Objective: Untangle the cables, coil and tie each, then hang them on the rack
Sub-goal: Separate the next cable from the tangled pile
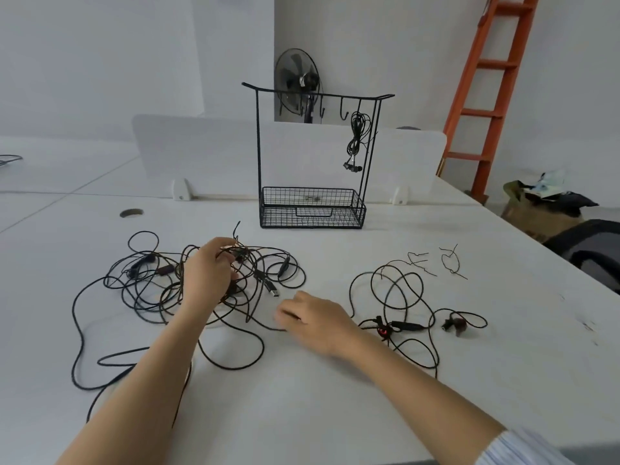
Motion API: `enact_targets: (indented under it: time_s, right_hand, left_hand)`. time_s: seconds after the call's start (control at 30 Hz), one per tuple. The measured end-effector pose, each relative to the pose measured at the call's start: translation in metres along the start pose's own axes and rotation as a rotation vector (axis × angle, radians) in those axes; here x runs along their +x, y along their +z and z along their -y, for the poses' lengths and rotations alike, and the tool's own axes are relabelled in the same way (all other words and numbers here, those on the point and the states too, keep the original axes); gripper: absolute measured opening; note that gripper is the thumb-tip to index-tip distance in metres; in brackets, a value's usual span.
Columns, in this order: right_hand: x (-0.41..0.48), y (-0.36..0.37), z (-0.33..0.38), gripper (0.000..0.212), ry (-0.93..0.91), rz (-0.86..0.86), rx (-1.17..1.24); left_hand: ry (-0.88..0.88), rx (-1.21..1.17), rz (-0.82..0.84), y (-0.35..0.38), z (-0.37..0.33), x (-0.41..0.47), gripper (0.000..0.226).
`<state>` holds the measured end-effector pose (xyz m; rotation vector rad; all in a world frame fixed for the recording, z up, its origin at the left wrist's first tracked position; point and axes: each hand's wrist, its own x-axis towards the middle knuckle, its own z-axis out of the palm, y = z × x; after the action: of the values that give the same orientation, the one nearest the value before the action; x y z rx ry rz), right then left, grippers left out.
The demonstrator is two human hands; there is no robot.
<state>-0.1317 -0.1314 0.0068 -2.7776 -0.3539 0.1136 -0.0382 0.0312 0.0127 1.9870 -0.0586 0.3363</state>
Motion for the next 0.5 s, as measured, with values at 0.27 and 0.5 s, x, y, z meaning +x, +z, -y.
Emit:
enact_targets:
  time_s: [0.27,0.5]
  right_hand:
    - [0.009,-0.008,-0.007,0.029,-0.067,0.050,-0.194]
    - [0.004,-0.116,0.000,0.035,-0.165,-0.779,1.320]
  left_hand:
    - [-0.212,-0.428,-0.102,-0.009,0.000,0.008,0.030]
    - [-0.579,-0.908,-0.191,-0.024,0.013,0.025,0.041]
